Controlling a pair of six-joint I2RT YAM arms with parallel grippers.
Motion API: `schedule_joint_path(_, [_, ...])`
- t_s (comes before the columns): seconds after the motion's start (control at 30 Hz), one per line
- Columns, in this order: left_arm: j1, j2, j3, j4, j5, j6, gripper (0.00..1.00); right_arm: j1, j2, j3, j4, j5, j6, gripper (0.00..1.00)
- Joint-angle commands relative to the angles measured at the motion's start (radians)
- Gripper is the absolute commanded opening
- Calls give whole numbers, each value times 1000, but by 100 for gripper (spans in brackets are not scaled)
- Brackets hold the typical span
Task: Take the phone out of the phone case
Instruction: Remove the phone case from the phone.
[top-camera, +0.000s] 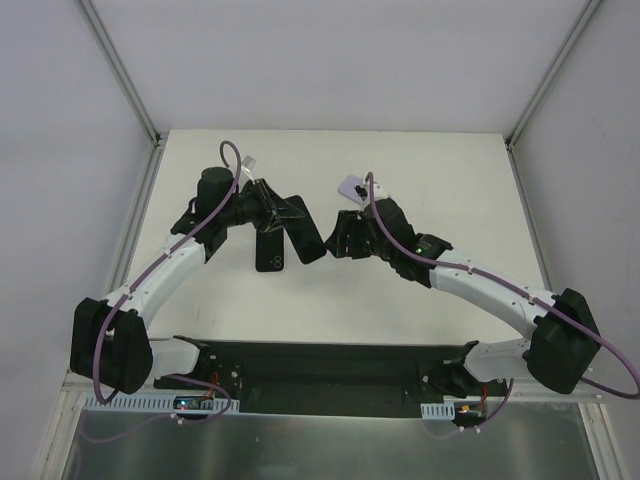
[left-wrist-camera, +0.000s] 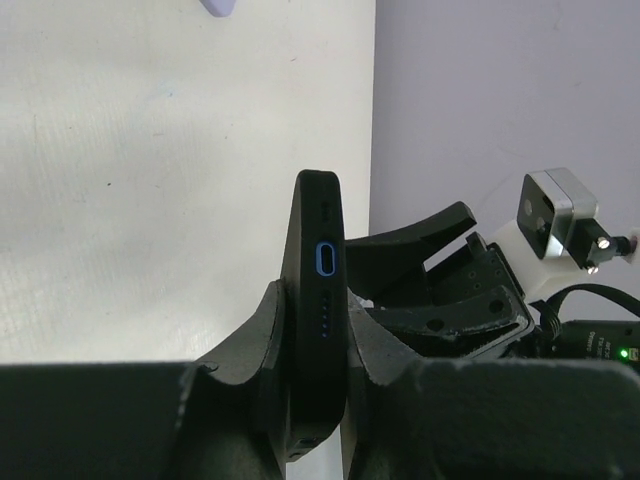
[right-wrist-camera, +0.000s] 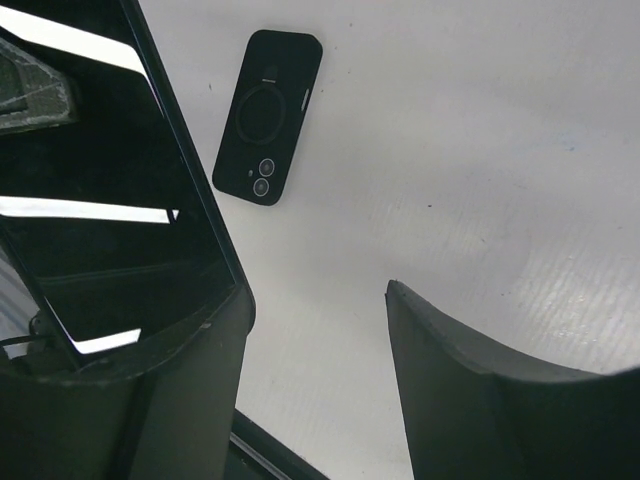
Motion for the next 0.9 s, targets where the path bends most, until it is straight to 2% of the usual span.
schedule_joint_path(0.0, [-30, -92, 61, 389, 261, -324, 0, -9, 99, -133, -85, -150, 48, 59])
schedule_joint_path(0.27, [-29, -89, 48, 449, 249, -367, 0, -34, 112, -150, -93, -127, 83, 56])
schedule_joint_path(0.4, [-26, -89, 36, 476, 246, -385, 0, -57, 86, -164, -70, -180, 108, 53])
schedule_joint_path(0.63, [-21, -79, 21, 585, 235, -456, 0, -97, 110, -186, -59, -208, 120, 39])
schedule_joint_path(0.87, [-21, -63, -2, 703, 206, -525, 0, -126, 147, -261, 160, -389, 239, 30])
